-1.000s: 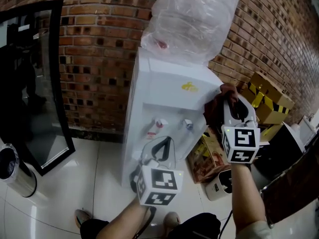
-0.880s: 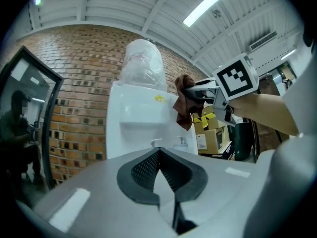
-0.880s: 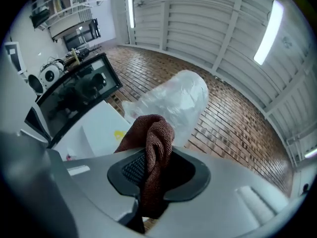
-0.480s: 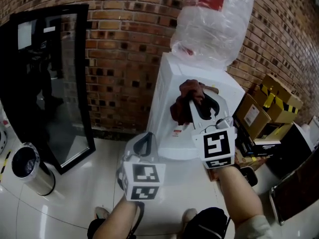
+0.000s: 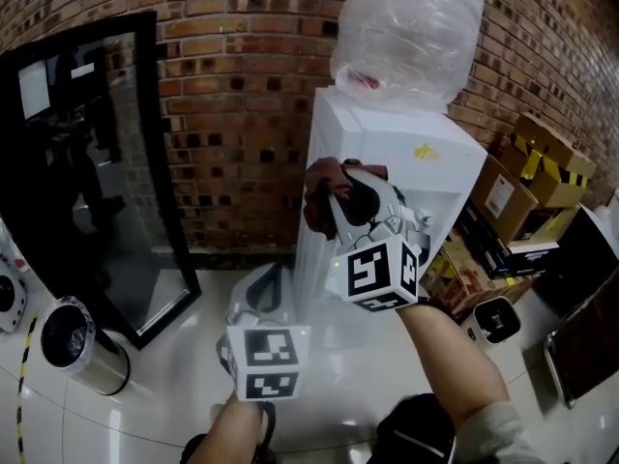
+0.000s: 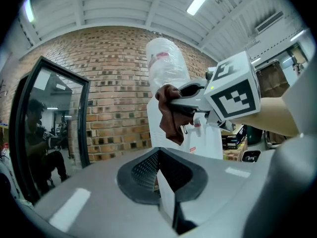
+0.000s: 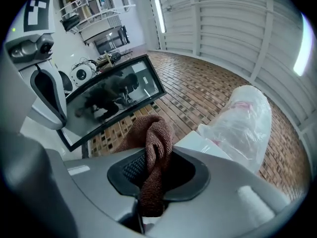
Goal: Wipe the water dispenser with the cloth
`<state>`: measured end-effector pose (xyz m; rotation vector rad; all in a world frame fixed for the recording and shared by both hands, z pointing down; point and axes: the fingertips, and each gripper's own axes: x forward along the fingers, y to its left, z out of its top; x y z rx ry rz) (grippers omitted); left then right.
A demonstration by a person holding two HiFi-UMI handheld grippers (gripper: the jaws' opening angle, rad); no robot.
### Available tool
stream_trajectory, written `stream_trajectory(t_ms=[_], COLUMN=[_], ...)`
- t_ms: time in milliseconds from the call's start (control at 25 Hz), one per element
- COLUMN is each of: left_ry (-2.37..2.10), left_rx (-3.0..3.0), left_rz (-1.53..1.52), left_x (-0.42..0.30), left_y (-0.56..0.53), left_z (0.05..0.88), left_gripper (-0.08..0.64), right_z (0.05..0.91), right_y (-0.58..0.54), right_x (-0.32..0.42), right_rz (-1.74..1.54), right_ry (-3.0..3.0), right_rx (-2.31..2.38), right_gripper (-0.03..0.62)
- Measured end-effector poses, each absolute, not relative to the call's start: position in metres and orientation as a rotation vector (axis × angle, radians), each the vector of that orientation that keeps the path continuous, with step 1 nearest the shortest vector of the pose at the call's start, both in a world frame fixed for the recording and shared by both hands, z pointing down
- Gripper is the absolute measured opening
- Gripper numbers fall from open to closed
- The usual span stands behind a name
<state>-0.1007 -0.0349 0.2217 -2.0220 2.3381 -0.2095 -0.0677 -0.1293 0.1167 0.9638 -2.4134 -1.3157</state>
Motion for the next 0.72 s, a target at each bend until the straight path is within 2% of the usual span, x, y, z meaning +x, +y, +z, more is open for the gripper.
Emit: stream_trajectory(t_ms=[320,720], left_ry=[2.243,2.146], left_rx=[-2.109,-2.211], left_rz=[-0.230,-0.195], left_x=[-0.059,0.010], left_y=[-0.059,-0.098], left_z=[0.222,0.222], left_gripper=[0.000,0.000], right_z=[0.115,0.096], right_y=[-0.138,-0.184], right_x=[-0.040,0.046], right_rz=[-1.329,-1.233], right_ry=[-2.394,-2.389], right_rx=[1.000,1.158], right_gripper=[0.095,0.097])
